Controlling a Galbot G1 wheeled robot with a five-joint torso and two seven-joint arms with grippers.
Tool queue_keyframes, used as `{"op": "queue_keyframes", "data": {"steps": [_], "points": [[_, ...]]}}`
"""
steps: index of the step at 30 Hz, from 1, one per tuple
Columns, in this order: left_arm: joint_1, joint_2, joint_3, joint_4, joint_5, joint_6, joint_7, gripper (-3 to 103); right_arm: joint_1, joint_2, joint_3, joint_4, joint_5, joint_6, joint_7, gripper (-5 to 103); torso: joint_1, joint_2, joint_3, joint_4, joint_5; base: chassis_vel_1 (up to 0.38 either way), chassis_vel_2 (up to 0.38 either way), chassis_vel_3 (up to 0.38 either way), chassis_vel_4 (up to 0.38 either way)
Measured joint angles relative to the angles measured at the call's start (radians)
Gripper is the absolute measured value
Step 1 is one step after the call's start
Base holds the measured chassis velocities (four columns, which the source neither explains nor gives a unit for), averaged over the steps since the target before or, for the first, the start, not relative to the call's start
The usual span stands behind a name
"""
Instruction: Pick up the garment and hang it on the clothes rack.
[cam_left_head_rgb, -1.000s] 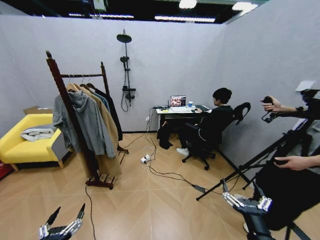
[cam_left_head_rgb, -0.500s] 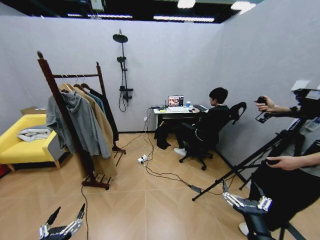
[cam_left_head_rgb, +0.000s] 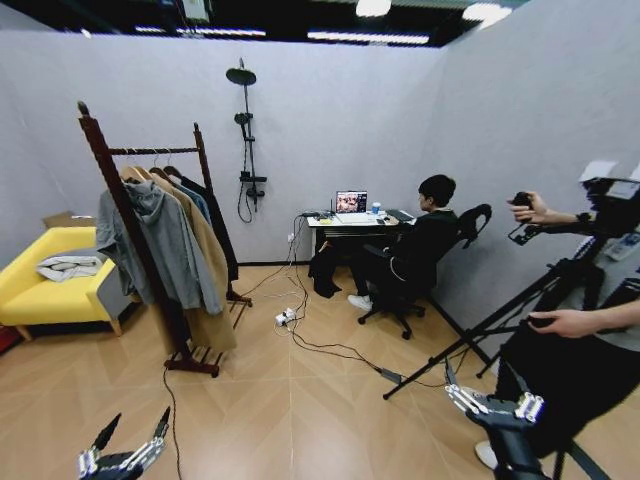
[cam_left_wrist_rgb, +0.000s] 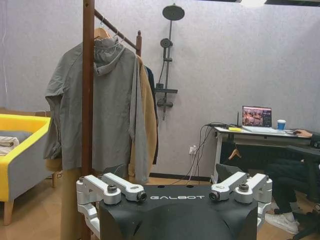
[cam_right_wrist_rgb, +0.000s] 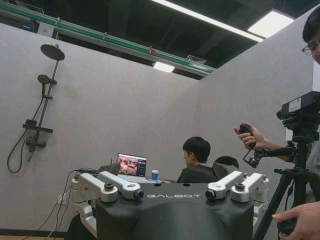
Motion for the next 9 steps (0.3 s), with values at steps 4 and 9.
{"op": "queue_keyframes", "data": {"steps": [4,9], "points": [[0.0,0.0,0.0,0.0,0.0,0.0,0.0,100,0.0,0.0,0.0,0.0,0.0,0.0,0.0,100,-0.001,0.001,-0.001,0.0,0.0002,0.114,-0.135,-0.134,0.14],[0.0,0.0,0.0,0.0,0.0,0.0,0.0,100,0.0,0.0,0.0,0.0,0.0,0.0,0.0,100,-0.001,0.0,0.0,0.0001,-0.0001,0.0,-0.015,-0.035,0.043]]}}
